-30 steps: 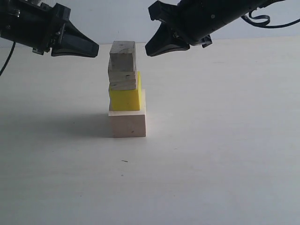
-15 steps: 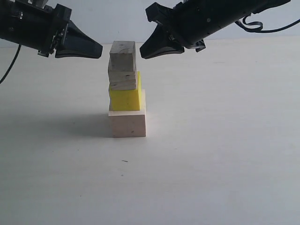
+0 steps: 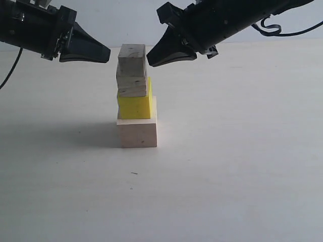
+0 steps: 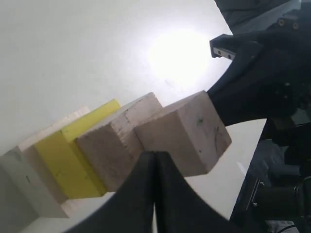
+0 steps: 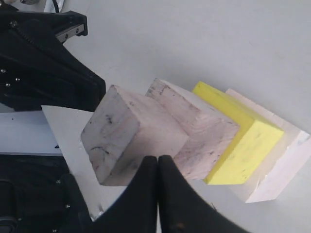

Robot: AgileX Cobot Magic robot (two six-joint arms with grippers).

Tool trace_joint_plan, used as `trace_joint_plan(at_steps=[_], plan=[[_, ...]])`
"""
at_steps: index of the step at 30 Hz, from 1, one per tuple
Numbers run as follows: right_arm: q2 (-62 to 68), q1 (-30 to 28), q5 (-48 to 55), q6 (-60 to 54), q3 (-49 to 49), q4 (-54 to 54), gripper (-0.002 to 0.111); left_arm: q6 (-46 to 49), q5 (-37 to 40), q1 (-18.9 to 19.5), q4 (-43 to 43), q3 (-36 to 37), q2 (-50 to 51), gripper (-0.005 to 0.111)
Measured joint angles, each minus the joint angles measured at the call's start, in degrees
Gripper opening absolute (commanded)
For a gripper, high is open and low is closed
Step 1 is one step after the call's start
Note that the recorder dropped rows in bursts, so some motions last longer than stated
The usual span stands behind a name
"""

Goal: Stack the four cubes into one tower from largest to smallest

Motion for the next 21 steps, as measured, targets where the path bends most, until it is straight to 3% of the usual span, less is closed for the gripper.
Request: trace_joint_plan(at_steps=[21], plan=[[0.0, 0.0, -0.5, -4.1, 0.0, 2.1, 0.000, 0.4, 1.2, 0.0, 0.0, 0.0, 0.0, 0.000]])
